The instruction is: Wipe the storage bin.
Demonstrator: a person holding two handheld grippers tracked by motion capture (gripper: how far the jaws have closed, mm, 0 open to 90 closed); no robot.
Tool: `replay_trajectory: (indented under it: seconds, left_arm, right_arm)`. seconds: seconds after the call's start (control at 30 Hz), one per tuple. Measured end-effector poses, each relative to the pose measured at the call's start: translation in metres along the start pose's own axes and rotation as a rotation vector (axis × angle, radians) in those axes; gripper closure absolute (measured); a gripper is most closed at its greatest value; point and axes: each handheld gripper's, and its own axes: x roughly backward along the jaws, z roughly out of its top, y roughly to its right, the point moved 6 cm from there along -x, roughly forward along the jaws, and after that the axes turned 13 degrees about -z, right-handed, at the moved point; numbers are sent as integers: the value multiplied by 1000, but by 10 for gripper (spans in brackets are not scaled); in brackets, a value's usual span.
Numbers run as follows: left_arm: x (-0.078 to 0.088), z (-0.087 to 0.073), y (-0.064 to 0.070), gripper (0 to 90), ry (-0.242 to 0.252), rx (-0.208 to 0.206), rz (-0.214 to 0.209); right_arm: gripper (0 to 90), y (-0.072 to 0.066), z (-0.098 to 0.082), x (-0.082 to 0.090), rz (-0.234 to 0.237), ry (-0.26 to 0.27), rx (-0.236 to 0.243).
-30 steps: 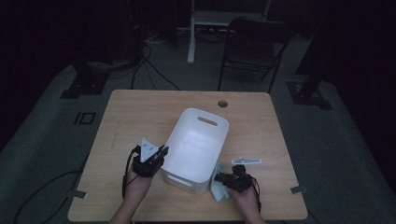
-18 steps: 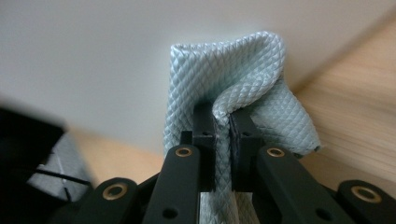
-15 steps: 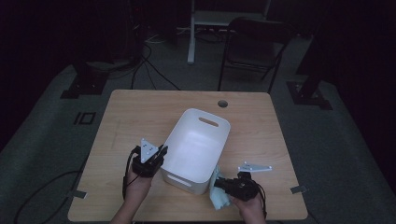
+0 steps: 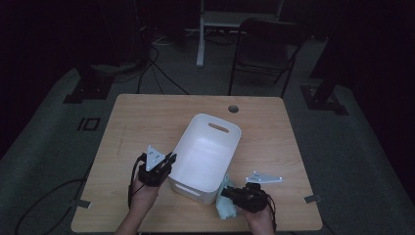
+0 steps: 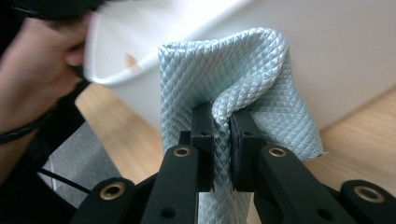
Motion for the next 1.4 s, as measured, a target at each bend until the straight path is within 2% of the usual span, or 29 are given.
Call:
replay_trajectory:
  seconds: [0.23,0.27,0.4,0.57,0.63,0.77,0.9,0.97,1.07,1.23,1.3,1.4]
  left_arm:
    - [0,0,1,838,-5,-4,11]
    - [0,0,1,838,-8,-10,14]
    - [0,0,1,838,-9,-7,12]
    - [0,0,0,833,-12,-5,5]
    - [0,0,1,832,-13,-6,8]
    - [0,0,0,822,-13,0,6]
    - [0,0,0,815,-9,10,11]
    - [0,0,0,815,-9,12,18]
    - [0,-1,0,799,0,30,2]
    - [1,-3,4,698,1,51,-45]
    - [1,-4,8,621,3,40,-51]
    - [5,-2,10,588,26,47,-65]
  right_arm:
    - [827,14,-11,-18,-65,-47,-10]
    - [828,21,-15,-25,-76,-70,-28]
    - [830,31,-23,-38,-95,-116,-47]
    - [831,43,-30,-52,-105,-163,-86]
    - [832,47,-30,-55,-91,-181,-110]
    - [835,48,-28,-55,-91,-192,-103]
    - [836,48,-21,-50,-79,-164,-118]
    - [836,48,-17,-46,-78,-143,-110]
    - [836,51,-9,-40,-80,-107,-108]
    - [837,64,6,-24,-121,-40,-117]
    - [837,74,12,-16,-140,-13,-136]
    - [837,84,17,-6,-146,12,-164]
